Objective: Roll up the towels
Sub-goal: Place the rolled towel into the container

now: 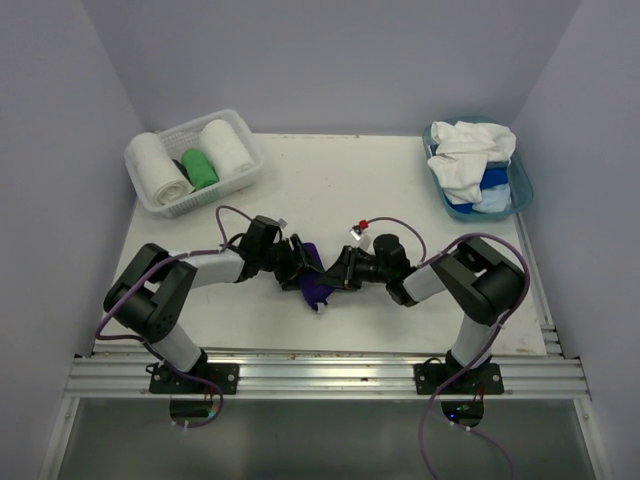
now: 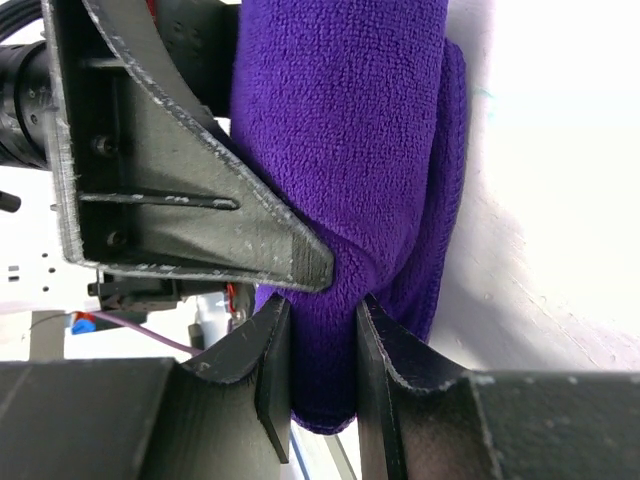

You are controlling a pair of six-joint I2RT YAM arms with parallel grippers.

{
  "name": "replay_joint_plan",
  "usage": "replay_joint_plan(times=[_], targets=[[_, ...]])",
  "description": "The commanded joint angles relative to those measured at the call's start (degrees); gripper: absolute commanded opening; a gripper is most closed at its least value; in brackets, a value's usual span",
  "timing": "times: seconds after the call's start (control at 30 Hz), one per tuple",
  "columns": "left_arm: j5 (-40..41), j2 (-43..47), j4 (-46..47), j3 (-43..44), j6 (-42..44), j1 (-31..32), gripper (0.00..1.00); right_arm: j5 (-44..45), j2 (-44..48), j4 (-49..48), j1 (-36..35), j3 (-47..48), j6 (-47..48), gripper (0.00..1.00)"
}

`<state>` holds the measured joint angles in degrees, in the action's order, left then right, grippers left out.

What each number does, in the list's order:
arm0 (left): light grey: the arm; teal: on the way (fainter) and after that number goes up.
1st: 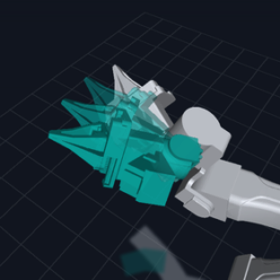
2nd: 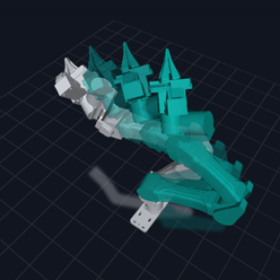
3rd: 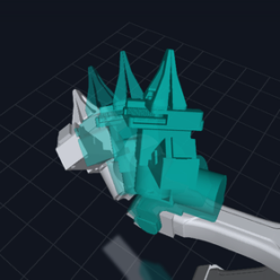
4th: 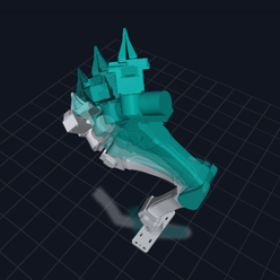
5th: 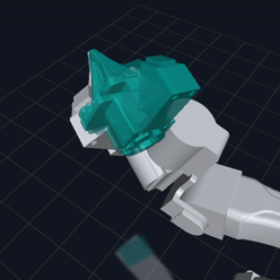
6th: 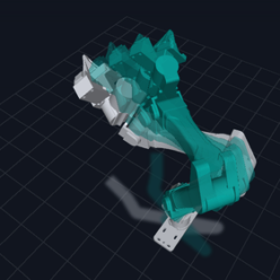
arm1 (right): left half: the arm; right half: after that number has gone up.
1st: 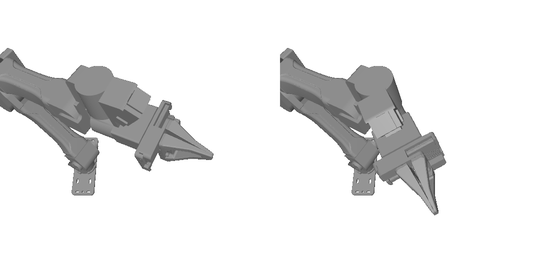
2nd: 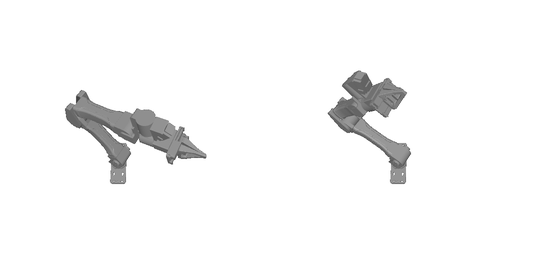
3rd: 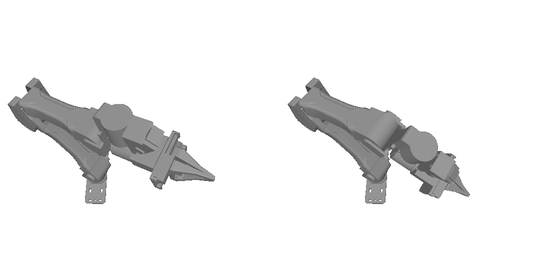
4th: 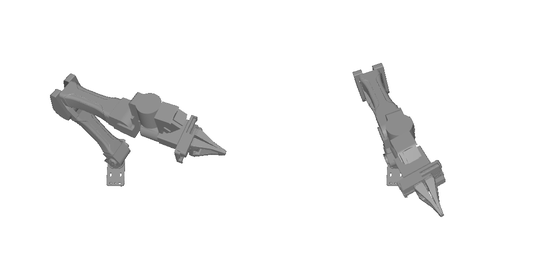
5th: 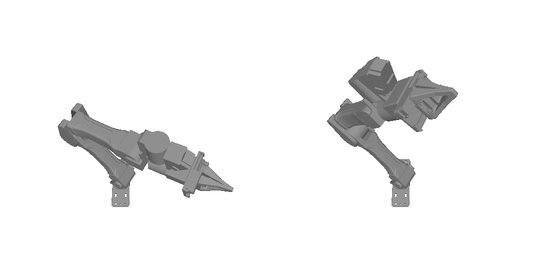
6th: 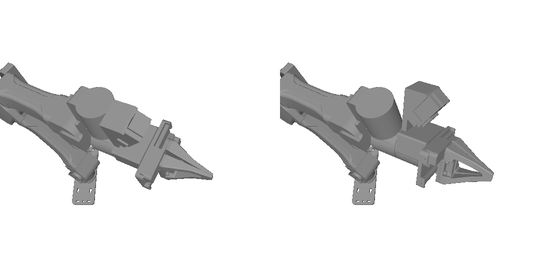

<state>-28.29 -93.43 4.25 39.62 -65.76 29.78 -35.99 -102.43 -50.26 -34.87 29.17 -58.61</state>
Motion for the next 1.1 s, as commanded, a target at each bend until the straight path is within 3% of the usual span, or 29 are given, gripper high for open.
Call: replay_joint_plan(times=[0.0,0.1,0.13,0.17,0.23,0.33,0.37,0.4,0.6,0.77,1.07], targets=[[0.2,-0.1,1.8,1.2,-0.4,0.5,0.56,-1.2,-1.3,-5.0,0.3,-0.3,-2.3,0.07],[0.4,0.3,1.5,1.8,-0.7,0.4,0.43,-1.2,-0.9,-4.1,0.4,-0.3,-2.0,0.30],[0.6,0.7,0.5,2.1,-0.4,0.5,0.41,-1.1,0.2,-3.4,0.4,-0.2,-1.9,0.49],[0.8,1.0,-0.1,2.5,-0.2,0.5,0.36,-1.0,0.8,-2.7,0.6,-0.1,-1.4,0.56],[1.3,1.7,-3.3,4.1,1.5,0.3,0.34,-0.7,4.0,1.2,0.9,0.3,-0.5,0.70],[2.3,2.8,-9.1,6.4,4.4,-0.5,0.29,1.2,8.5,11.5,1.9,1.6,3.8,0.78],[2.5,3.8,-10.5,7.6,5.1,-0.8,0.27,2.2,12.6,15.5,2.1,2.3,8.0,0.79],[2.7,4.2,-11.7,8.3,6.5,-1.6,0.27,3.4,14.5,25.6,2.3,4.6,10.7,0.80],[3.7,7.5,-21.0,15.5,11.5,-6.2,0.24,15.1,28.3,46.8,3.0,9.9,21.3,0.83],[5.2,6.8,-32.2,28.3,18.4,-11.2,0.20,21.8,34.2,55.0,3.5,12.6,24.7,0.85],[2.4,-0.8,-43.1,53.2,29.3,-24.6,0.21,21.3,34.6,60.4,4.1,16.2,26.3,0.85]])
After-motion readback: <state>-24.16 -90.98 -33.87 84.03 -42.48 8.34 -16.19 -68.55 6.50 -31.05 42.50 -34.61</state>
